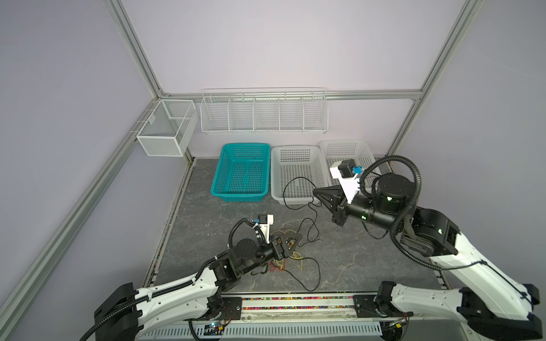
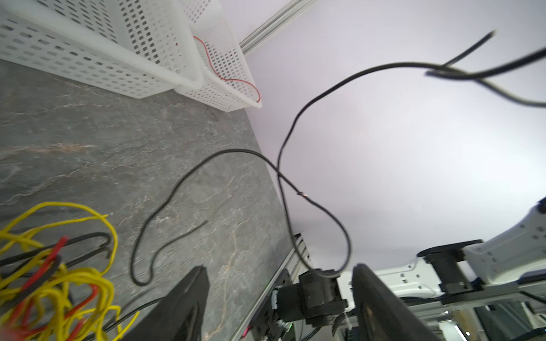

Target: Untangle the cables

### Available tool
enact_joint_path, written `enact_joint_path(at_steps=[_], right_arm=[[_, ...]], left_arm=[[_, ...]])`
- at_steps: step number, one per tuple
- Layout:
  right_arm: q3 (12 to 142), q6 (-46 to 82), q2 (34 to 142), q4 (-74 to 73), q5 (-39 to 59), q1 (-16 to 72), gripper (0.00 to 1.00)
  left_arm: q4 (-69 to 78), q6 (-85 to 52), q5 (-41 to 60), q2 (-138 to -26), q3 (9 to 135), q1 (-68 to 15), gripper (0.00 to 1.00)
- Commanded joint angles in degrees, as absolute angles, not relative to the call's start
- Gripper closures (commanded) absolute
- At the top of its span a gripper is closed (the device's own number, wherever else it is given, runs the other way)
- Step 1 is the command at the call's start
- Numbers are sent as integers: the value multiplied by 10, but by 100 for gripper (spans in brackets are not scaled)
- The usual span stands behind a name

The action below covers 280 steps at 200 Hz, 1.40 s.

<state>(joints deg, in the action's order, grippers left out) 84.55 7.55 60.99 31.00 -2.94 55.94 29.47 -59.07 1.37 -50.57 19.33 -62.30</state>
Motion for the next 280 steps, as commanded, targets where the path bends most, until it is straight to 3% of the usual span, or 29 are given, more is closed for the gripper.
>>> enact_joint_path(at_steps=[1,137,280], right_arm=[[826,84,594,257,-25,556,94],[768,118,573,171,-19,559,94],[733,135,556,118,-31,586,94]], left_arm=[[365,-649,12,-503,197,-630,17],[400,-713,12,-573,229,-660,14],[458,-717,20,-634,238,-676,18]])
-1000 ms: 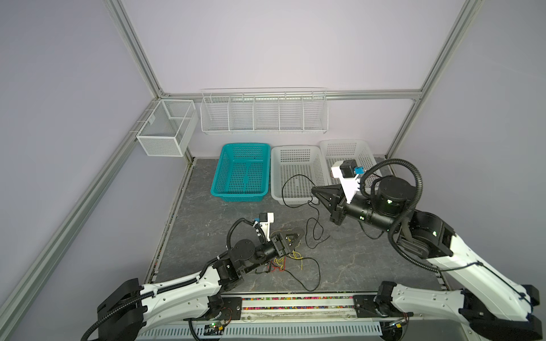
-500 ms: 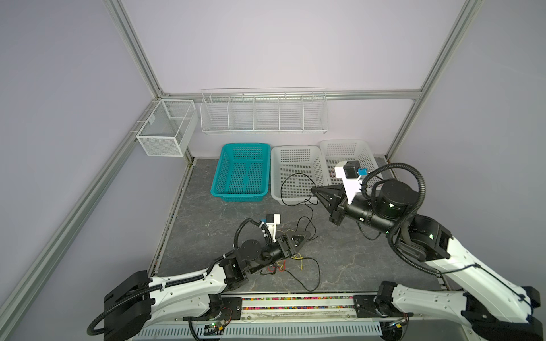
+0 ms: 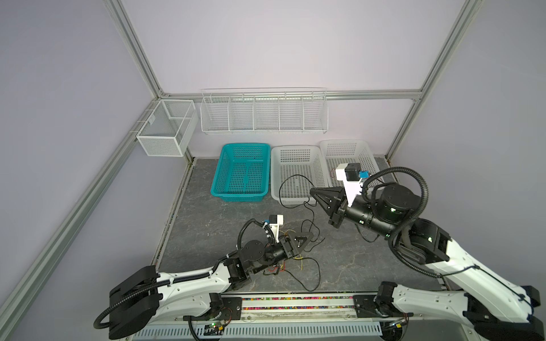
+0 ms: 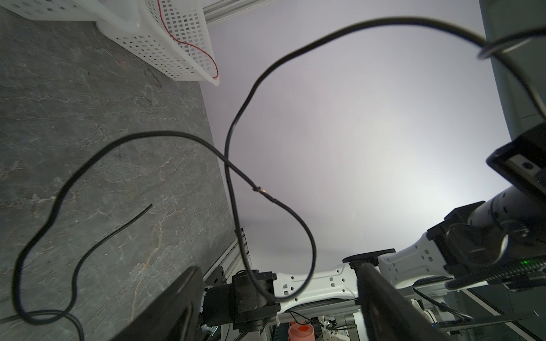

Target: Untangle the cables

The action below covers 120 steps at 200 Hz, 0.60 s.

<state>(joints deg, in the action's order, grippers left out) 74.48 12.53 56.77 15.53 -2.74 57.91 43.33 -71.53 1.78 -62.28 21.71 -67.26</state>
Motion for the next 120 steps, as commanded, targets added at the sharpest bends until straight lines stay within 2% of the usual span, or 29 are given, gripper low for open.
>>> enact_joint_path(at_steps=[1,73,120], right_arm=[[733,135,556,118,-32,586,94],[722,137,552,109,-46,609,94],[717,136,546,111,-58,616,94]], left_arm=[[458,-717,21,-635,238,-676,18],[499,-719,28,-658,228,-676,26],[508,-702,38,-653,220,-677,41]])
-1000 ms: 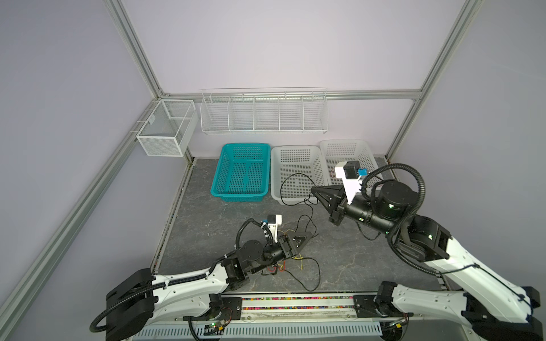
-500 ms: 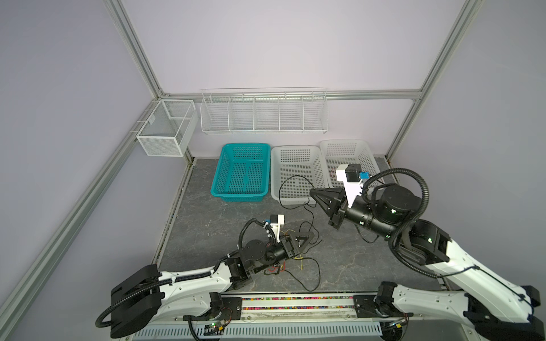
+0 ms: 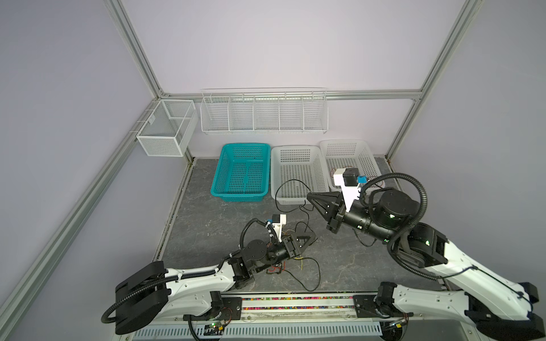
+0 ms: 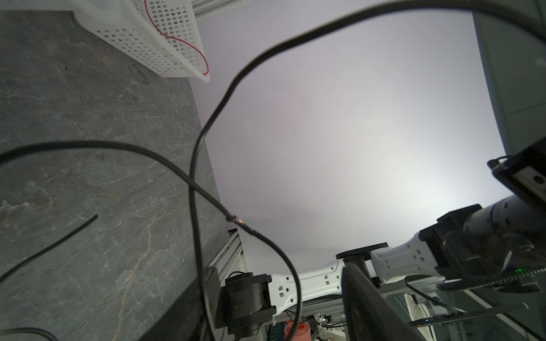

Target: Untangle the cables

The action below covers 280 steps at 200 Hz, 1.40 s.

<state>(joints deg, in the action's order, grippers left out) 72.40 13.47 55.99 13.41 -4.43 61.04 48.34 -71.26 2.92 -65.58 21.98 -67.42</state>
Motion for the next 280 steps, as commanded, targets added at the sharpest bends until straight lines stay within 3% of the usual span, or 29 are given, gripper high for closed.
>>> enact_joint_path(at_steps=[1,107,158,196,235,258,280], right_arm=[[717,135,545,111,-58,616,94],[718,126,534,126,-78,617,94],[712,106,505,146,-148,616,94],[694,101,458,164,-290,603,94],[686,126,415,212,-425,569,94],[680,134,397,235,-445,555,94],[669,141,395,250,-399,551,94]], left_arm=[[508,-702,39,-653,221,-677,41],[510,-683,69,-655,211,-677,80],[450,-677,41,-608,183,-677,100],[368,-671,-5,-506,140,-676,100],[143,-656,-47,-319,131,-661,100],[34,-671,-60,-211,120,-638,100],[-27,-682,-62,-132,96,-615,100]])
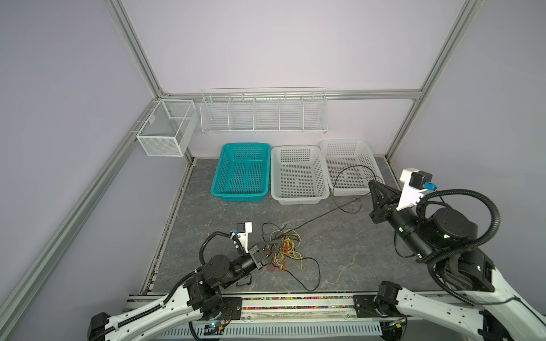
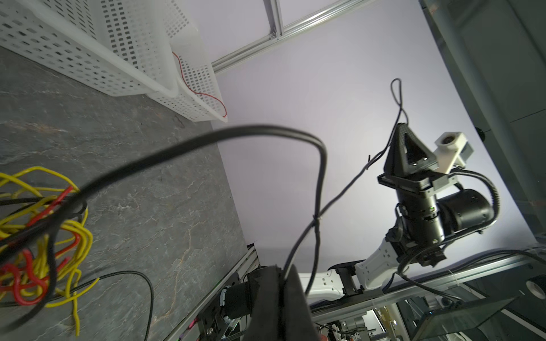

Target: Untangle the cables

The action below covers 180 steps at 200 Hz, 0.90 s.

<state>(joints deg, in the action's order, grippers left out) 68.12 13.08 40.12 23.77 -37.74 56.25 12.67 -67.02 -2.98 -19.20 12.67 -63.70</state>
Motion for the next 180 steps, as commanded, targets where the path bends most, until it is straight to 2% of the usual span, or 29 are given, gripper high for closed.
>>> enact_joint_path(at_steps=[1,31,69,89,141,180], right_arm=[[669,140,395,250,-395,551,94],[655,134,416,246,-267,551,94],[665,121,472,248,-153,551,94],[675,112,507,251,-129,551,94],[722,74,602,236,-109,548,94],[776,53,689,233,-99,511,94]], left_arm=[[-29,-682,-62,-130,96,-615,100],[-70,-639,-64,-136,153,-605,100],[-137,-524,-31,-309,300,-599,100],[-175,-468,-9,-404,384,-575,100],[-190,-391,128,-596,567,-432,100],[-205,-344,187,-750,701,-387,100]])
